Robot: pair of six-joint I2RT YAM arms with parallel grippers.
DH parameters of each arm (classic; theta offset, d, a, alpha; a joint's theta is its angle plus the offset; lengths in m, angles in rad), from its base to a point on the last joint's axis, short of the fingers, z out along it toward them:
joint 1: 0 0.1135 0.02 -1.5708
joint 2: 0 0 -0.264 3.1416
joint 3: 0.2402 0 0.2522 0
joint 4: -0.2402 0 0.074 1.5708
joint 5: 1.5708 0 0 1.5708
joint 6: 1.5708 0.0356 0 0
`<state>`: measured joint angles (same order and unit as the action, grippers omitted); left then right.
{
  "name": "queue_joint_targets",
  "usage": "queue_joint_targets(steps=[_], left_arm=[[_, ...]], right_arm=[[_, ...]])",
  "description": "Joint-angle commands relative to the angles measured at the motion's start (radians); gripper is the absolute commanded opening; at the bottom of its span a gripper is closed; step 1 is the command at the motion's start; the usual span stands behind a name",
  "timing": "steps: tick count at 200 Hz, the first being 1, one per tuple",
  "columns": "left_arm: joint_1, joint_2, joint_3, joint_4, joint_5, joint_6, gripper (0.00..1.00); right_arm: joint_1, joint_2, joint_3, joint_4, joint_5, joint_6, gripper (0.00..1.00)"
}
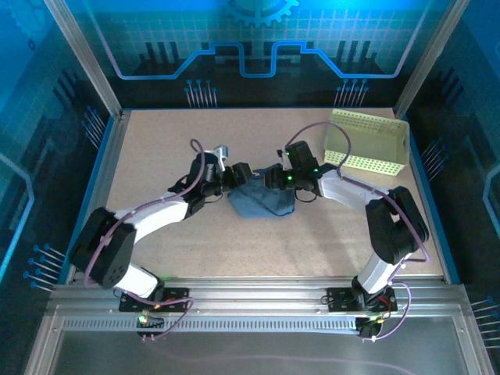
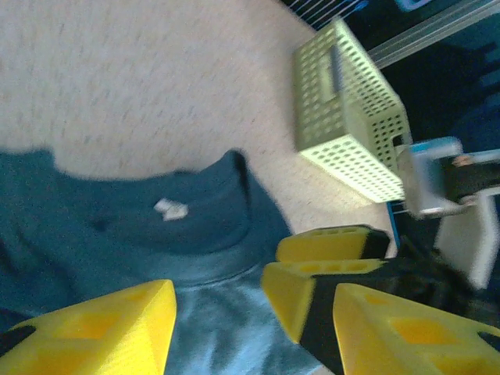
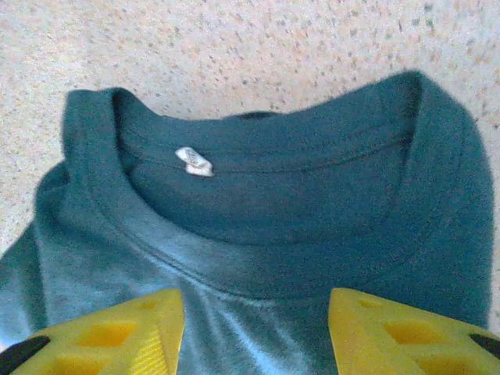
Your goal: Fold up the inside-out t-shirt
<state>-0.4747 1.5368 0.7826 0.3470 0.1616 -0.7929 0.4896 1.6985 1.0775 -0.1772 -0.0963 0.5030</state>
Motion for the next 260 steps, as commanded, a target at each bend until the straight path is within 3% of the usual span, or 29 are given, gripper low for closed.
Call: queue_joint_targets(steps=[1,51,120,167,216,243,260], left_arm=[[0.009,0.106,-0.07,0.138,0.064,-0.085,0.51],[0.029,0.154,-0.157,0.202,0.065,-0.055,0.5],[0.016,-0.222,-0.266,-0.054,-0.008,0.055,0.71],[-0.004,-0.205,-0.378,0.021,0.016,0.026,0.7],[-0.052,-0.041,-0.344,0.191,0.071,0.039,0.57],[-0.06,0.006,-0.324,0.218,0.07,0.043,0.44],[-0.061,0.008,-0.323,0.217,0.065,0.059,0.37]], right_arm=[[-0.032,0.031,-0.042,0.033,-0.011,0.057,0.52],[-0.114,0.1,-0.133,0.114,-0.055,0.036,0.44],[-0.061,-0.247,-0.252,-0.037,-0.021,-0.084,0.54],[-0.014,-0.293,-0.343,-0.05,-0.019,-0.045,0.57],[0.005,-0.213,-0.336,0.003,-0.01,-0.028,0.55],[0.011,-0.194,-0.327,0.017,-0.014,-0.027,0.46],[0.012,-0.189,-0.329,0.021,-0.009,-0.031,0.35]])
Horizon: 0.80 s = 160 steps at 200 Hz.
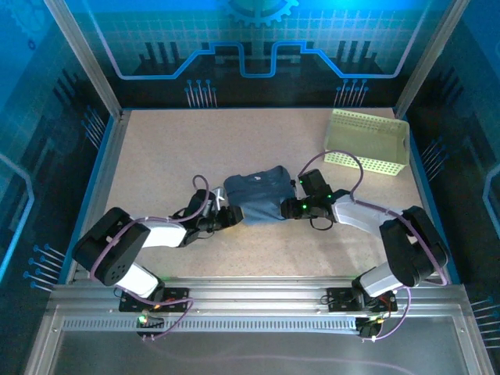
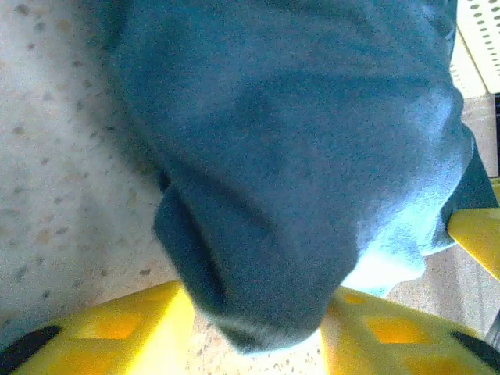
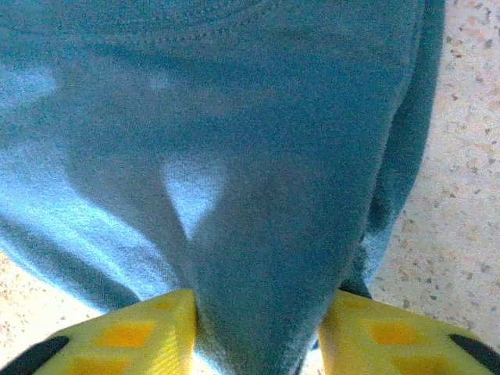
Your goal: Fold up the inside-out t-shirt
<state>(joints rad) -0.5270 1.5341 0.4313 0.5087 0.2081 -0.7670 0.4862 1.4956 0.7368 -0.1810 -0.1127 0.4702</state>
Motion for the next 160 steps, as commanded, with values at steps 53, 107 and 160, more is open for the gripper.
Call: queue_joint_targets(steps=[53,107,160], left_arm=[[-0.009,-0.054,0.047,-0.096,-0.036,0.136,0.06],[-0.017,-0.18,0.082,-0.366,-0.153,0.219,0.0],[-0.056,-0.191,0.091,-0.463,-0.12,0.17,0.29]], right_arm=[[0.005,-0.019,0.004,-0.014,0.087,-0.007,0.04],[-0.002,-0.082,-0.002,-0.069,0.149,-0.022,0.0],[0.02,-0.091,-0.061,-0.02,0.112,0.012,0.0]])
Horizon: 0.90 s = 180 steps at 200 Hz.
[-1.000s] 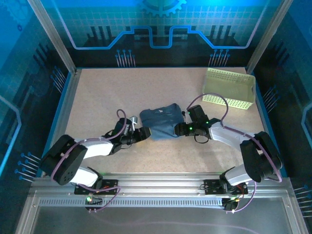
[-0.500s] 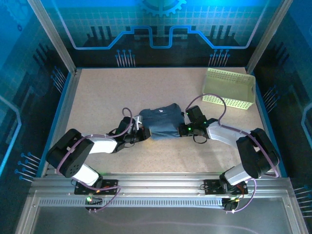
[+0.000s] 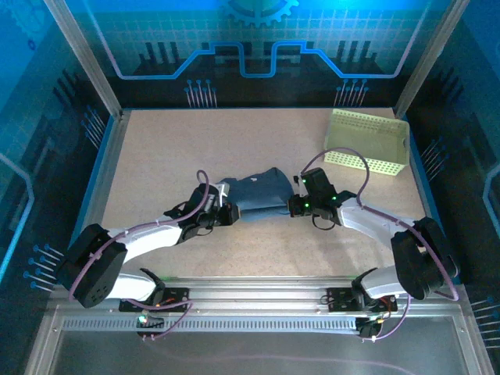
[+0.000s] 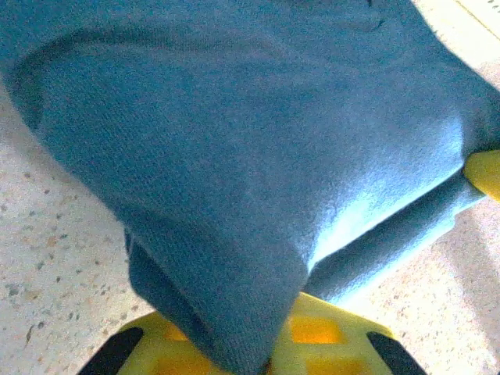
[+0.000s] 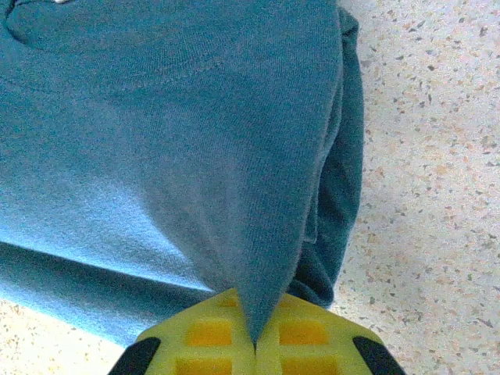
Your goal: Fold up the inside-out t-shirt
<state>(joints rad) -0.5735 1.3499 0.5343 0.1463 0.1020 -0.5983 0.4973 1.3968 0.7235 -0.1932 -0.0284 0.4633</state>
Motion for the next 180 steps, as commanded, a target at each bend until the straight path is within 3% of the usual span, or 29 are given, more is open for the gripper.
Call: queue_joint_targets(steps=[1,43,80,104,134,180], left_arm=[[-0.011,-0.008,-0.014,-0.099,-0.012,0.001,0.31],[-0.011,-0.061,-0.062,0.035,0.032,0.057,0.52],[-0.012,0.003,-0.057,0.13,0.05,0.193,0.51],[-0.015,0.032,-0.091,0.236,0.095,0.295,0.44],[-0.067,-0.013,-0.161,0.294,0.072,0.492,0.48],[-0.121,0.052,-0.138,0.328,0.035,0.648,0.55]], right_arm=[[0.011,0.009,-0.05,-0.005,0.027,0.02,0.0],[0.012,0.029,-0.054,0.017,0.011,0.038,0.02],[0.0,0.019,-0.035,-0.001,0.021,0.025,0.03],[-0.028,0.016,-0.039,0.007,-0.002,0.021,0.03],[-0.072,0.026,-0.038,0.026,-0.055,0.021,0.03],[-0.126,0.068,0.005,0.029,-0.133,0.047,0.02]])
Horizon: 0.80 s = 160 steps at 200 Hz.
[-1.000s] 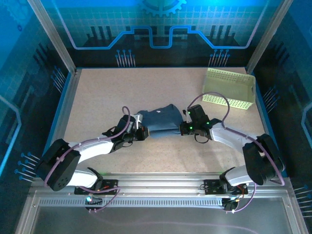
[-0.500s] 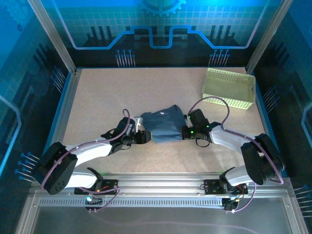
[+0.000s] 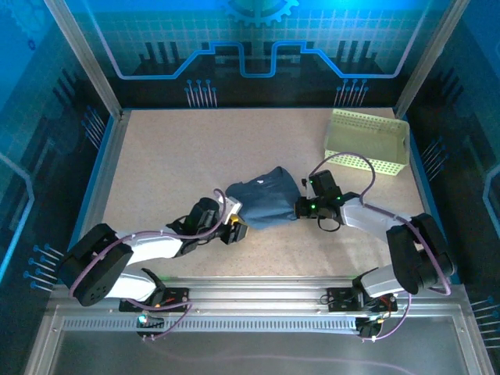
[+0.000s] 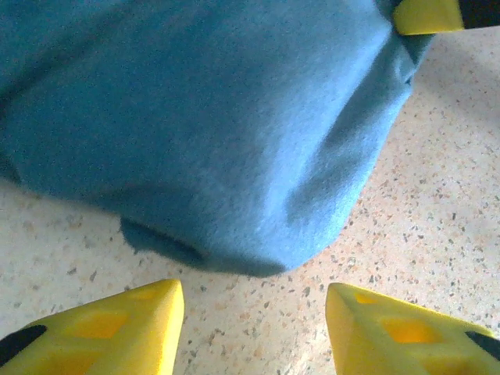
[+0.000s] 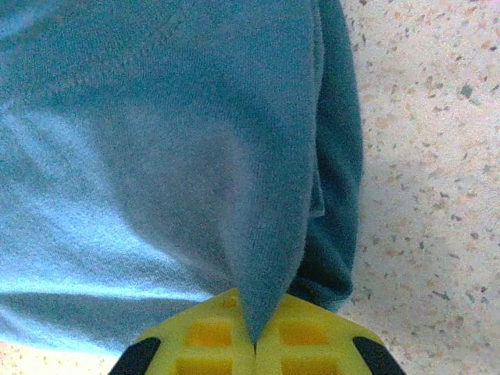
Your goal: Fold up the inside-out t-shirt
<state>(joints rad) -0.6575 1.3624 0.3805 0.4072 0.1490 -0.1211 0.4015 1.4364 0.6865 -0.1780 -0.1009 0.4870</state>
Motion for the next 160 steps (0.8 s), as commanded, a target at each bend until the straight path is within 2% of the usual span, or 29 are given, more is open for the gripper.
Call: queue_joint_targets(steps=[1,32,84,115,127,141,160], left_arm=[[-0.04,0.042,0.018,0.069,-0.013,0.175,0.55],[-0.062,0.144,0.048,0.126,-0.058,0.243,0.57],[-0.076,0.218,0.076,0.215,-0.111,0.3,0.6],[-0.077,0.273,0.11,0.291,-0.121,0.3,0.5],[-0.078,0.289,0.123,0.302,-0.122,0.302,0.43],[-0.077,0.285,0.13,0.298,-0.135,0.299,0.31],[-0.078,0.257,0.107,0.313,-0.14,0.298,0.22]], right_arm=[[-0.031,0.03,0.043,0.014,-0.061,0.025,0.02],[-0.034,0.033,0.053,0.017,-0.074,0.025,0.02],[-0.041,0.034,0.058,0.012,-0.087,0.013,0.02],[-0.041,0.04,0.054,0.02,-0.091,0.019,0.01],[-0.041,0.038,0.054,0.02,-0.092,0.021,0.01],[-0.043,0.034,0.057,0.013,-0.085,0.019,0.01],[-0.051,0.03,0.058,0.002,-0.078,0.018,0.01]])
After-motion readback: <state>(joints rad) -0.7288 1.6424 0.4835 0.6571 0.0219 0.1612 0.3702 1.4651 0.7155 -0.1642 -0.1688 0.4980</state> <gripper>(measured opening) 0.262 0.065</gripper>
